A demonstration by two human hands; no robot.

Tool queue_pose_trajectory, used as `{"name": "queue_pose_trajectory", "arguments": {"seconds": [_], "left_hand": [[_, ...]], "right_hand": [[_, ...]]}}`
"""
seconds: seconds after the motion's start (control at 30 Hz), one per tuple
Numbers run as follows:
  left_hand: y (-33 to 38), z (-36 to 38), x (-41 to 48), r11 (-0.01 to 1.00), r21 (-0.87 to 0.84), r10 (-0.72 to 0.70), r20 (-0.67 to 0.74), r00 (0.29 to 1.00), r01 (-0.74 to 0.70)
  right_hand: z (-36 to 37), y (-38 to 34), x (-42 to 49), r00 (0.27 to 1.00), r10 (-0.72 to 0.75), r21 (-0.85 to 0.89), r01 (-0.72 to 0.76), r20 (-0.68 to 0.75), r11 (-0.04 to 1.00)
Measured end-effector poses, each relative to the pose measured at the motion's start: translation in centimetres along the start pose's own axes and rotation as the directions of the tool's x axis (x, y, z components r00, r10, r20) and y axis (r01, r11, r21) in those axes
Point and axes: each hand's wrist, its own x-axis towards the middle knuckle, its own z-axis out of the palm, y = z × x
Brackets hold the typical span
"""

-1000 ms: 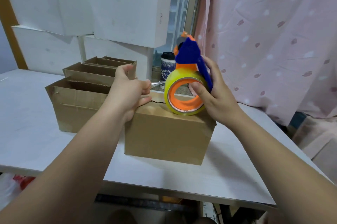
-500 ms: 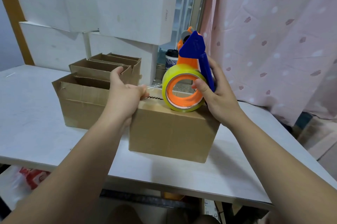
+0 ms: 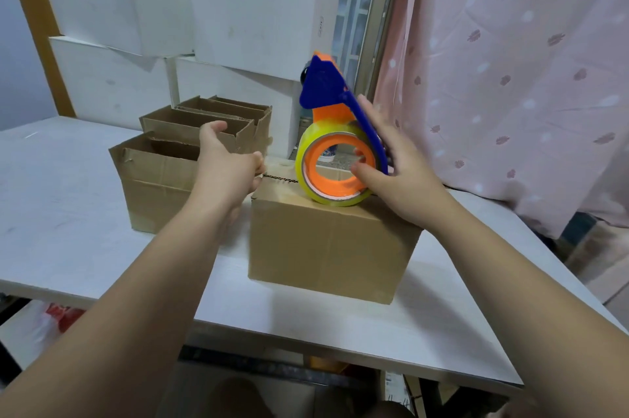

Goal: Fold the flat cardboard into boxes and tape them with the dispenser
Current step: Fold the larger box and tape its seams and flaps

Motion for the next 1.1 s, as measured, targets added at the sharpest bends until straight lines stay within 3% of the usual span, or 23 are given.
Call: {"name": "queue_pose_trajectory", "arguments": {"seconds": [0.1, 0.3, 0.43, 0.57, 0.67, 0.8, 0.97, 1.1], "left_hand": [[-0.1, -0.3, 0.1, 1.0, 0.01, -0.026, 0.01, 1.0, 0.025], [-0.4, -0.6, 0.3, 0.983, 0.186, 0.009, -0.008, 1.0, -0.008], [-1.3, -0.2, 0.1, 0.898, 0.415, 0.166, -0.012, 0.986, -0.146], [-2.3, 0.0, 0.1, 0.916, 0.377, 0.144, 0.002, 0.99, -0.134], [-2.7, 0.2, 0.2, 0.929, 0.346, 0.148, -0.024, 0.989, -0.131], [-2.8, 0.5, 0.6, 0.95, 0.284, 0.158, -0.066, 0.985, -0.134], [-3.3, 0.6, 0.9, 0.928, 0.343, 0.167, -0.041, 0.985, -0.144], [-3.5, 0.4, 1.4, 0.929, 0.362, 0.075, 0.012, 0.997, -0.075]], "right_hand": [[0.3, 0.1, 0.0, 1.0, -0.008, -0.026, 0.008, -0.002, 1.0], [0.3, -0.6, 0.5, 0.997, -0.013, -0.048, 0.016, 0.071, 0.999], [0.7, -0.8, 1.5, 0.998, -0.027, -0.023, 0.028, 0.057, 0.999], [1.5, -0.3, 1.6, 0.996, -0.033, 0.107, 0.042, -0.081, 0.993], [1.7, 0.1, 1.6, 0.997, -0.023, 0.176, 0.036, -0.073, 0.984], [1.6, 0.2, 1.7, 0.996, -0.021, 0.15, 0.034, -0.087, 0.988], [1.6, 0.3, 1.8, 0.996, -0.015, 0.1, 0.024, -0.083, 0.995], [1.6, 0.3, 1.8, 0.998, -0.007, 0.093, 0.012, -0.059, 0.996]]}}
